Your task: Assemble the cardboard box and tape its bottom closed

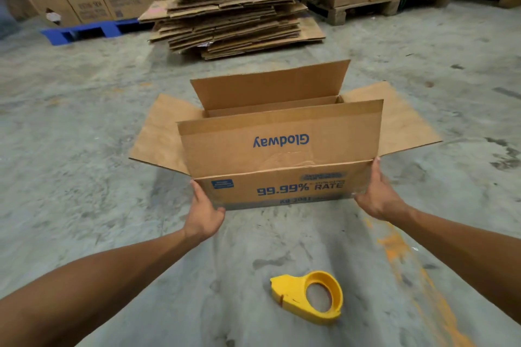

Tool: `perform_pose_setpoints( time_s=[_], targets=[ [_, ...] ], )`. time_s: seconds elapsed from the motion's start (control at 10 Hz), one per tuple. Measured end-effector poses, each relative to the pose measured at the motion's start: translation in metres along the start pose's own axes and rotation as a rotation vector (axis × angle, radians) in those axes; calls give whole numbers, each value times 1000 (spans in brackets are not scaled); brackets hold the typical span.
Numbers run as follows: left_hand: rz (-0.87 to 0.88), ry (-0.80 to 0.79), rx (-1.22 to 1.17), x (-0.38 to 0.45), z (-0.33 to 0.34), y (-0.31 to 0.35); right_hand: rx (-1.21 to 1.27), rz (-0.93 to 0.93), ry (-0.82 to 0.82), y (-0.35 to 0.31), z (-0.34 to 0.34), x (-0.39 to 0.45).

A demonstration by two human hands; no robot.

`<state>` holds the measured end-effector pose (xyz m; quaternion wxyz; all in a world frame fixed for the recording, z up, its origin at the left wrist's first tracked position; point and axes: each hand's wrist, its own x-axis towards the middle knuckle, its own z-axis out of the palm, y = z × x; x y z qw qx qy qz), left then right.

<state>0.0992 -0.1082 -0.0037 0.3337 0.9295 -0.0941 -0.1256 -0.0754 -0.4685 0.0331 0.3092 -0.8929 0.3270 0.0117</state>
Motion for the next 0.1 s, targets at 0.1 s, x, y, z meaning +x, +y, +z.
perform_pose_setpoints(
  time_s=[0.1],
  targets=[
    [-44,-189,62,-12,16,19,-42,-34,-90,-24,22,-18]
  ],
)
